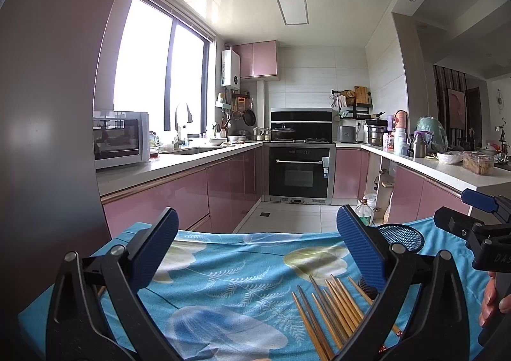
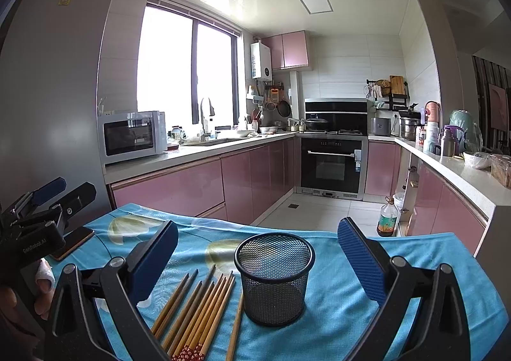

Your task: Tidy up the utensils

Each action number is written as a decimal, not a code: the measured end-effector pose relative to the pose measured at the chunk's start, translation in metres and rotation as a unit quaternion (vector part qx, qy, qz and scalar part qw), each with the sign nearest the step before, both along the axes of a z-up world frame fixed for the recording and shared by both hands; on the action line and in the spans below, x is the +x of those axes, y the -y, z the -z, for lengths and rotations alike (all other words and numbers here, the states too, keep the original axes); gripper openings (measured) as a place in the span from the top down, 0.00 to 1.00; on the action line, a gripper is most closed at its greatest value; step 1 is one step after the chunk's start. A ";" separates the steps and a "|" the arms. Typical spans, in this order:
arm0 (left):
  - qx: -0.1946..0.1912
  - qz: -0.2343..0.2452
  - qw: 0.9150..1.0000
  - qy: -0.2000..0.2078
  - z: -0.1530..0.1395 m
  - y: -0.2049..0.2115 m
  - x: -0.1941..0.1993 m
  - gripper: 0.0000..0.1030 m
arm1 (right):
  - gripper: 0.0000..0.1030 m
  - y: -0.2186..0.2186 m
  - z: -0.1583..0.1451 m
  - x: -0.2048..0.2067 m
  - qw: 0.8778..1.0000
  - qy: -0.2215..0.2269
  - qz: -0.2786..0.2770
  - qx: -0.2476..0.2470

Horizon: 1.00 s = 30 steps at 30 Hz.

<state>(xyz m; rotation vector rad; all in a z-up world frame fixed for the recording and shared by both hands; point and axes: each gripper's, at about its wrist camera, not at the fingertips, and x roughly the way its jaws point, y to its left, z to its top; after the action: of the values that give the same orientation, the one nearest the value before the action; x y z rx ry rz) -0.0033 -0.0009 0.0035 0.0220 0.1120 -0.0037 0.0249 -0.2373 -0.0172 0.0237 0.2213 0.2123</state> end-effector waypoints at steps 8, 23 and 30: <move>0.000 -0.001 1.000 0.000 0.000 0.000 -0.001 0.05 | 0.06 -0.002 0.001 0.000 1.000 0.000 0.001 0.001; -0.001 0.001 1.000 0.001 0.000 0.002 0.000 0.05 | 0.06 -0.001 0.000 0.000 1.000 0.000 0.000 0.004; -0.001 0.002 1.000 -0.001 0.000 0.004 0.000 0.05 | 0.06 -0.001 0.000 0.000 1.000 0.000 0.001 0.003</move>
<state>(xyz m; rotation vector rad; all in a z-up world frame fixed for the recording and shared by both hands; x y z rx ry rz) -0.0028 -0.0045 0.0031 0.0211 0.1136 -0.0083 0.0252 -0.2358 -0.0173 0.0308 0.2211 0.2115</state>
